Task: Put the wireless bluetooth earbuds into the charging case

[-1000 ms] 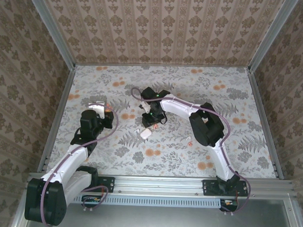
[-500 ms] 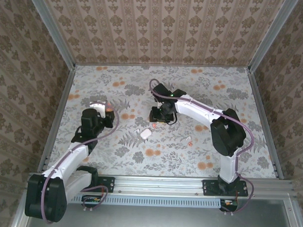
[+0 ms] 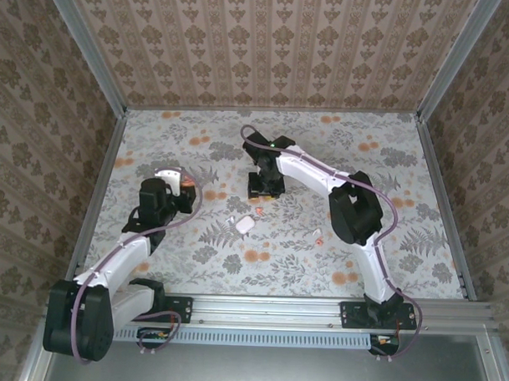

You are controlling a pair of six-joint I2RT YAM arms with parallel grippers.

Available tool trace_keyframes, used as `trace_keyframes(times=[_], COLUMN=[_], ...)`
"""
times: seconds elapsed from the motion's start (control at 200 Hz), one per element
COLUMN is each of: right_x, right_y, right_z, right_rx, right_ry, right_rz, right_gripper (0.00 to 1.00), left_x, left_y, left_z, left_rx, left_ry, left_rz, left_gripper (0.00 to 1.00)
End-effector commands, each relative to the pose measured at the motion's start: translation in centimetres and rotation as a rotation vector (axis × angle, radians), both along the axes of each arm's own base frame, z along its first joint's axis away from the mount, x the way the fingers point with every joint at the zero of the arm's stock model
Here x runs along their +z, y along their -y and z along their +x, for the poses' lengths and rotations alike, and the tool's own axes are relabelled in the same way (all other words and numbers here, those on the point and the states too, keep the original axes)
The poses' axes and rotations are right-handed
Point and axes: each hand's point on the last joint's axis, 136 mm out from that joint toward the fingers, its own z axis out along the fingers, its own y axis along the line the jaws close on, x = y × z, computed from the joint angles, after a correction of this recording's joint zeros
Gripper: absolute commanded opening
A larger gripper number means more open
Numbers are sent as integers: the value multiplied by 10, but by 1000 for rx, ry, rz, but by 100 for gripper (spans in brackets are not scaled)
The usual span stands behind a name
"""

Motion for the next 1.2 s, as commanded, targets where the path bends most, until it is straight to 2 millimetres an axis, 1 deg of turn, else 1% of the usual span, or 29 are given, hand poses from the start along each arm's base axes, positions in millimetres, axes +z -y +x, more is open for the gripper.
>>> trace_keyframes(times=[0.0, 0.165, 0.49, 0.885, 1.195], right_x=[-8, -16, -29, -40, -48], right_y=[19, 16, 4, -7, -9], right_z=[-12, -12, -14, -19, -21], right_rx=[136, 176, 187, 212, 217], right_ry=[-59, -89, -119, -148, -163], right_rz=[-140, -160, -120, -80, -79], right_gripper=[43, 45, 47, 44, 41], left_x=[18, 19, 23, 23, 22], left_y=[3, 1, -2, -4, -5], left_z=[7, 8, 8, 8, 8], left_rx=[-14, -6, -1, 6, 13], left_ry=[48, 52, 56, 57, 58], left_rz=[-26, -28, -39, -35, -31], left_gripper=[18, 18, 18, 18, 18])
